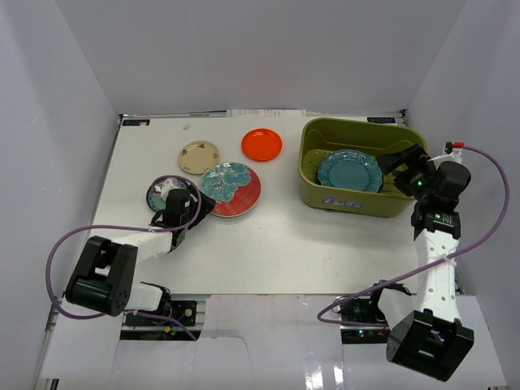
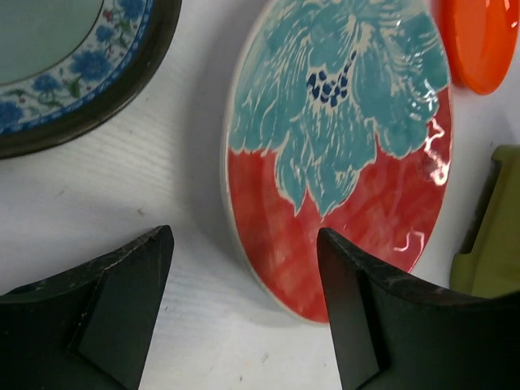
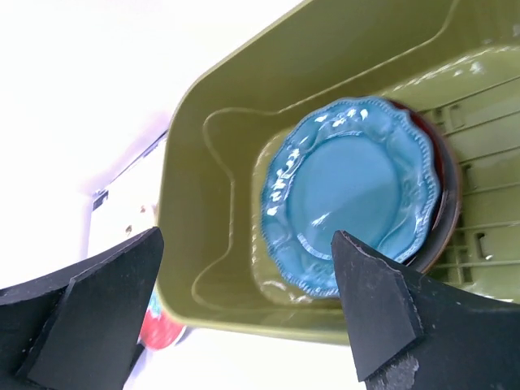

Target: Place the plates into the plastic bin on the countertop

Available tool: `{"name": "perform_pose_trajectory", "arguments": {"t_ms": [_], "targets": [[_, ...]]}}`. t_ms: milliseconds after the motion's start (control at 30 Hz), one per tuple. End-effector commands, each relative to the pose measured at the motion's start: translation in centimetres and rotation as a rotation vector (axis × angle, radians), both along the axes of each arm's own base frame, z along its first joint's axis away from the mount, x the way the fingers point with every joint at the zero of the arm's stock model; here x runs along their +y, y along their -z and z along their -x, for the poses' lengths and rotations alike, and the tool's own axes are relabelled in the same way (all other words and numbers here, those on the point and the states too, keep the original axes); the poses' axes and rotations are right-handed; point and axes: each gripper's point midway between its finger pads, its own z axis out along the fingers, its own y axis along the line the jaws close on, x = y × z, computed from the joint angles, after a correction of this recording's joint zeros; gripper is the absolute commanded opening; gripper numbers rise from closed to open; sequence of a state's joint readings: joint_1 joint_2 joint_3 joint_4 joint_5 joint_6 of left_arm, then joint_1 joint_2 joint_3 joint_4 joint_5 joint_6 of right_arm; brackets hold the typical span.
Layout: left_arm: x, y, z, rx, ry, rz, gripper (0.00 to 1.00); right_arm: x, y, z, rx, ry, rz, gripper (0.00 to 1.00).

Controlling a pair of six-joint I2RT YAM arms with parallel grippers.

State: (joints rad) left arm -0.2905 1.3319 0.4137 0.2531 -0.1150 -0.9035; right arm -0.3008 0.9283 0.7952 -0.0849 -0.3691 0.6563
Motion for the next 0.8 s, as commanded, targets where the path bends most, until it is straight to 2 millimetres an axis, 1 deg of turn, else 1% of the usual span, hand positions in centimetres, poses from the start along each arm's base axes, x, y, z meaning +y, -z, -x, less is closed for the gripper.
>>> {"name": "perform_pose_trajectory", "arguments": {"t_ms": [0,33,67,100,133,167,200,233,267,300,333,400,433,467,500,533,567,600,633,667,700,733,767], "targets": [[-0.5,-0.9,-1.7,-0.068,0.006,0.047,0.81,2.5,-0.5,1.6,-0.027,-0.100,-0.047,0.90],[-0.6,-0.8,-2.1,-0.067,0.004,0.050,0.80,3.0,-0.5,2.0,-0.041,-0.118,-0.054,0.90],[-0.6,0.3,-2.1,-0.037,-0.001,0.058,0.79,4.1,-1.4,2.7,-0.074,-0.152,-0.056,0.90],[-0.8,0.1,-2.5,-0.055,0.000,0.066,0.78,4.8,-1.6,3.1,-0.085,-0.171,-0.059,0.90],[-0.9,0.3,-2.7,-0.057,0.003,0.070,0.74,5.6,-2.0,3.7,-0.115,-0.194,-0.054,0.90],[-1.1,1.0,-2.6,-0.042,0.008,0.073,0.70,7.1,-2.1,4.4,-0.126,-0.246,-0.055,0.90],[-1.2,0.9,-2.9,-0.055,0.005,0.084,0.66,7.7,-2.2,4.7,-0.135,-0.259,-0.049,0.90],[-1.2,1.0,-3.0,-0.057,0.004,0.085,0.57,8.5,-2.7,5.4,-0.156,-0.280,-0.041,0.90],[-1.2,1.2,-2.9,-0.055,0.003,0.087,0.51,9.0,-2.3,5.8,-0.144,-0.295,-0.041,0.90],[-1.3,1.3,-3.0,-0.061,0.004,0.093,0.44,10.2,-2.3,6.5,-0.151,-0.338,-0.042,0.90],[-1.2,1.4,-2.9,-0.063,0.004,0.094,0.29,10.8,-2.6,7.1,-0.166,-0.359,-0.040,0.90],[-1.2,1.6,-2.4,-0.060,0.008,0.098,0.15,12.6,-2.3,8.3,-0.166,-0.435,-0.048,0.91],[-1.2,1.2,-2.3,-0.074,0.011,0.103,0.11,13.1,-2.6,9.1,-0.182,-0.465,-0.049,0.92],[-1.2,1.4,-1.5,-0.066,0.020,0.104,0.03,14.1,-2.0,9.9,-0.171,-0.512,-0.053,0.92],[-1.3,0.1,-1.4,-0.101,0.030,0.111,0.00,14.6,-1.7,10.4,-0.167,-0.536,-0.051,0.92],[-1.2,-0.4,-1.1,-0.115,0.041,0.104,0.00,14.9,-1.6,11.0,-0.170,-0.558,-0.046,0.92],[-1.0,0.0,-0.1,-0.100,0.049,0.100,0.00,15.6,-1.2,11.6,-0.162,-0.596,-0.044,0.92],[-1.2,-0.6,0.4,-0.116,0.062,0.109,0.00,16.1,-0.8,12.2,-0.150,-0.627,-0.046,0.93],[-1.1,-2.7,0.6,-0.178,0.065,0.129,0.00,16.5,-0.7,12.6,-0.146,-0.651,-0.050,0.93],[-1.2,-3.2,1.2,-0.186,0.072,0.137,0.00,17.3,-0.7,13.3,-0.144,-0.700,-0.056,0.93],[-1.8,-3.5,2.4,-0.188,0.116,0.170,0.00,17.7,-0.7,13.3,-0.145,-0.718,-0.060,0.93],[-2.1,-6.2,2.7,-0.266,0.131,0.206,0.00,18.1,-0.8,13.5,-0.142,-0.739,-0.065,0.94],[-2.4,-6.7,3.4,-0.267,0.150,0.223,0.00,18.8,-0.8,13.9,-0.140,-0.763,-0.067,0.94]]}}
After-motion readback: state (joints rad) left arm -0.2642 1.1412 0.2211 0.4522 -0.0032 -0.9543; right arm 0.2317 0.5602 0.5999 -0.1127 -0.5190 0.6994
